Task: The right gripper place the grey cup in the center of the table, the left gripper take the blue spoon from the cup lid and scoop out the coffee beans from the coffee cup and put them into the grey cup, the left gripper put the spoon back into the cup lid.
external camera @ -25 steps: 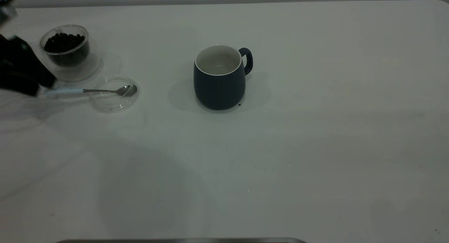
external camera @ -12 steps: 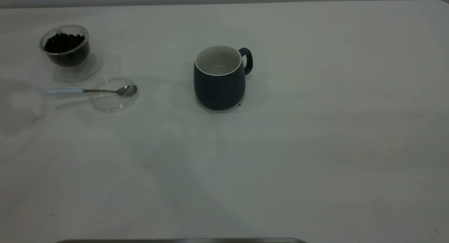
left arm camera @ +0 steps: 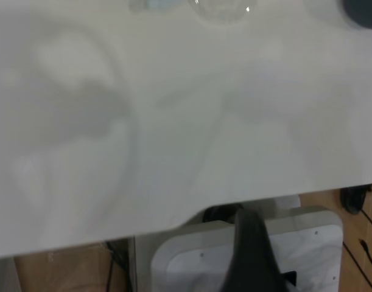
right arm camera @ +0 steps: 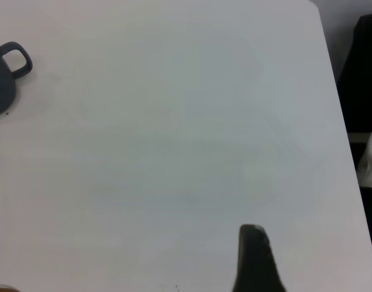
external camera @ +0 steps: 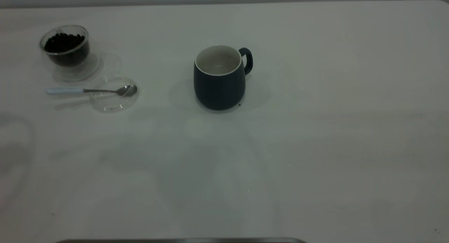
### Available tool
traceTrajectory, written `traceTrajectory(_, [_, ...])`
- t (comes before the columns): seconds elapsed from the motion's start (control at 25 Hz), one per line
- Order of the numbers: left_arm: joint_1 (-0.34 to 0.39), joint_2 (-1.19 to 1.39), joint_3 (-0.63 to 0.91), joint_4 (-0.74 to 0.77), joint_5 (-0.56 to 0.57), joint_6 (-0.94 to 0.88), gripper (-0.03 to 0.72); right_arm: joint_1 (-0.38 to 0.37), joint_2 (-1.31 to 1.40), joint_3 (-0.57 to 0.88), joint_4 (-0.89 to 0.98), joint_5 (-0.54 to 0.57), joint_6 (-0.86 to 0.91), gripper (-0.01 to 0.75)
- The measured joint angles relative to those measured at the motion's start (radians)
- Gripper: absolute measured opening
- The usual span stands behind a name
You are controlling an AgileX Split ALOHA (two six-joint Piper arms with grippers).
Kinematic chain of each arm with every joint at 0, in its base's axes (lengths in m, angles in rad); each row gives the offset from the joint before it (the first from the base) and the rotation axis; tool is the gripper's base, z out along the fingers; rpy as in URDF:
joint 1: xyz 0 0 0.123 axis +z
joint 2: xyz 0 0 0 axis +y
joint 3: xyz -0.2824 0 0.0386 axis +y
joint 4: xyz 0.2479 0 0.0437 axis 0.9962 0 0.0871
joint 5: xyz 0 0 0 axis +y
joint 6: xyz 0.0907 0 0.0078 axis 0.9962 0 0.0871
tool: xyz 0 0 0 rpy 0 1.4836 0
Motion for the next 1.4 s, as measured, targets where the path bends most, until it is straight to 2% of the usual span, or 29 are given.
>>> traceTrajectory(0.16, [0.000, -0.151, 0.081, 0.006, 0.000, -0.012, 0.586, 0.000, 0.000, 0.000, 0.000, 0.000, 0.000, 0.462])
traceTrajectory(0.56, [-0.003, -0.524, 0.089, -0.004, 0.000, -0.005, 0.586, 0.000, 0.000, 0.000, 0.000, 0.000, 0.000, 0.462])
traceTrajectory(0.72, [-0.093, -0.671, 0.094, 0.012, 0.000, -0.001, 0.586, 0.000, 0.000, 0.000, 0.000, 0.000, 0.000, 0.462])
traceTrajectory(0.96, [-0.331, -0.906, 0.213, 0.047, 0.000, -0.051, 0.586, 0.000, 0.000, 0.000, 0.000, 0.000, 0.000, 0.462])
traceTrajectory(1.04, [-0.357, -0.990, 0.279, 0.069, 0.000, -0.055, 0.586, 0.000, 0.000, 0.000, 0.000, 0.000, 0.000, 0.462])
traceTrajectory(1.4, [-0.364, -1.325, 0.560, 0.170, -0.026, -0.084, 0.586, 0.000, 0.000, 0.000, 0.000, 0.000, 0.000, 0.462])
